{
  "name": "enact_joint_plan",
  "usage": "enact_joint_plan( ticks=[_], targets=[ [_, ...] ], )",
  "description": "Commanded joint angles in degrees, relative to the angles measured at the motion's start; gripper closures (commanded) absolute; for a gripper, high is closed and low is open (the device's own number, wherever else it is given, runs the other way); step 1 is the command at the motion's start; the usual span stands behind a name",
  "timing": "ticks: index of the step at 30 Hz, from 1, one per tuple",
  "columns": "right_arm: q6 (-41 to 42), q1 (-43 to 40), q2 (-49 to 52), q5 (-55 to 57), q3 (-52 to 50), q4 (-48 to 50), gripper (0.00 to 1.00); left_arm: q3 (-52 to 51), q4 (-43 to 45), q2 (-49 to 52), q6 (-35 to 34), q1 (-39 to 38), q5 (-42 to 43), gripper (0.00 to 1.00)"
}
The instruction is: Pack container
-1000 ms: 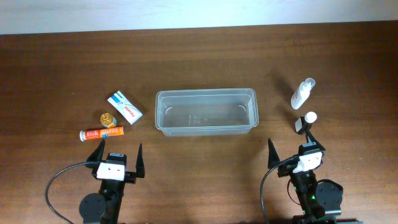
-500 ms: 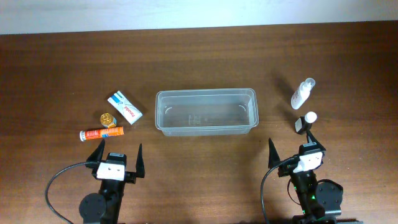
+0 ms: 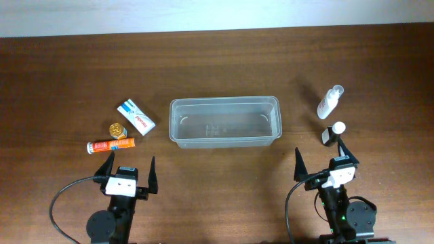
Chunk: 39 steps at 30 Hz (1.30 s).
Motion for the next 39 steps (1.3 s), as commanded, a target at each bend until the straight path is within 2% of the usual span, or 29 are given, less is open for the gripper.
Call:
enact_joint_plan(
  ticks=[1, 4, 7, 12, 20, 23, 31, 39],
  targets=[
    [0.52, -0.5, 0.48, 0.7, 4.98, -1.55, 0.02, -0.44, 0.09, -0.33, 1.14, 0.28, -0.37, 0.01],
    [0.52, -0.5, 3.91, 0.81, 11.17, -5.42, 0.02, -0.44, 0.09, -0.33, 1.14, 0.28, -0.37, 0.01],
    [2.21, -0.61, 11.69, 5.27, 20.63, -12.98, 0.02, -0.44, 0.09, -0.33, 1.14, 0.28, -0.37, 0.0],
    [2.16, -0.61, 34.36, 12.15, 42.56, -29.9, 0.02, -0.44, 0.09, -0.33, 1.14, 0.28, -0.37, 0.01],
    [1.55, -0.59, 61.29, 18.58, 68.13, -45.92, 0.02, -0.44, 0.09, -0.33, 1.14, 0.28, -0.39, 0.01],
    [1.51, -0.61, 67.14, 19.08, 71.67, -47.93, 0.02, -0.44, 0.09, -0.33, 1.14, 0.28, -0.37, 0.01],
    [2.8, -4.13, 77.05, 16.35, 71.97, -47.63, 0.01, -0.44, 0.09, -0.33, 1.14, 0.28, -0.37, 0.01],
    [-5.64, -8.52, 82.42, 5.51, 71.97, -41.03, 0.01, -0.44, 0.09, -0.33, 1.14, 0.28, -0.37, 0.0]
  ],
)
